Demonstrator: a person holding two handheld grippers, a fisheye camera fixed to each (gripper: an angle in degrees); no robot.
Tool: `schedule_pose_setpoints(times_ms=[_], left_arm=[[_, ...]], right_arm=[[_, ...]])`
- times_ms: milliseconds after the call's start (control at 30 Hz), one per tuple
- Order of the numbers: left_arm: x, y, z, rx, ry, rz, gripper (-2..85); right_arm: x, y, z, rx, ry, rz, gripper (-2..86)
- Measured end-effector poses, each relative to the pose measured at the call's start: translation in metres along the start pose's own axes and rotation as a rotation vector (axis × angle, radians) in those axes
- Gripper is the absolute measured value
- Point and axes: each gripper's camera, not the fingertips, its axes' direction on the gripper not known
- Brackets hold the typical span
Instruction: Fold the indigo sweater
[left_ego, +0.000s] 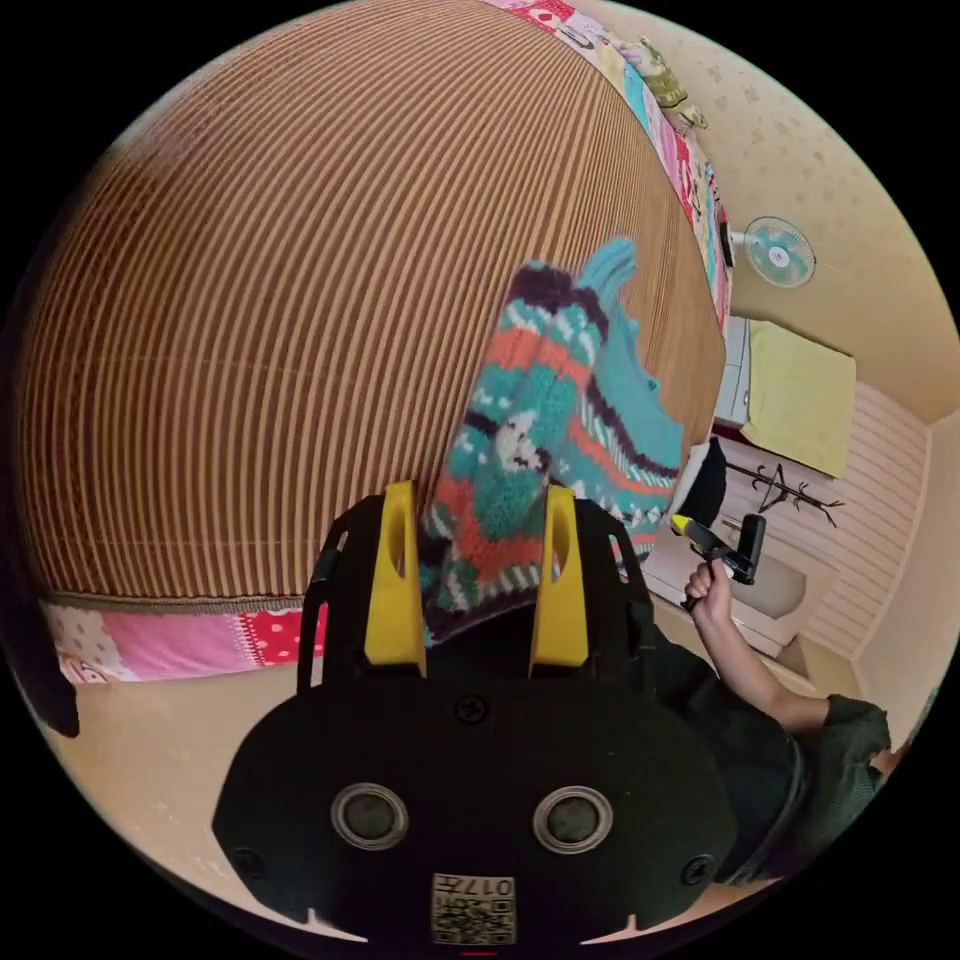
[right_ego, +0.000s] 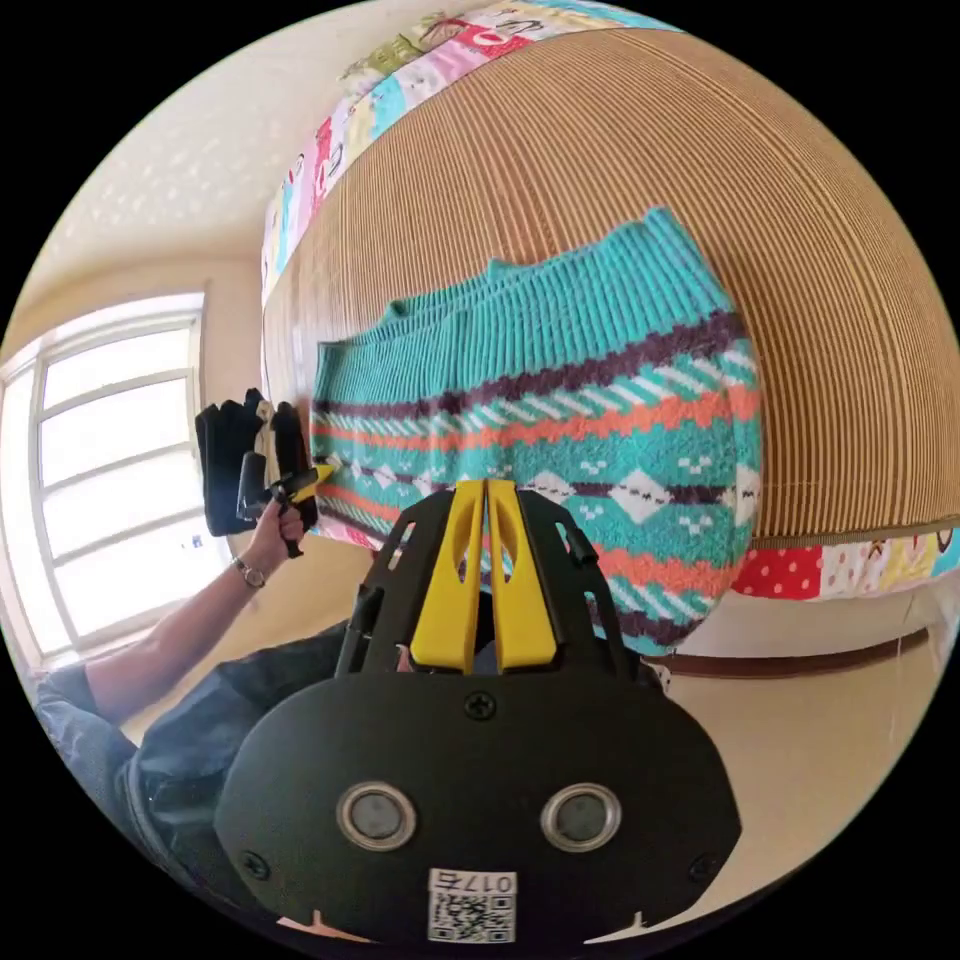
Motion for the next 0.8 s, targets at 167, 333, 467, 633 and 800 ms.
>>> schedule_pose_setpoints(times_ms=[167, 333, 467, 633, 800], left_arm=[[-0.033, 0.001, 0.012, -0.183, 0.205, -0.115, 10.8], [0.016, 0.018, -0.043, -0.096, 0.396, 0.117, 6.9], [0.123, 0.042, -0.098, 0.032, 0.157, 0.352, 6.5], [0.266, 0.065, -0.071, -0.071, -0.238, 0.686, 6.8], [0.311, 0.071, 0.094, -0.406, -0.354, 0.805, 16.0]], right_arm=[[-0.036, -0.032, 0.061, -0.155, 0.035, -0.174, 0.5], [-0.031, -0.086, 0.114, -0.264, 0.106, 0.087, 0.3], [-0.035, -0.1, 0.118, -0.196, -0.195, 0.025, 0.2], [-0.032, -0.101, 0.1, -0.209, -0.596, -0.18, 0.4], [0.07, -0.055, 0.059, -0.18, -0.424, 0.004, 0.7]])
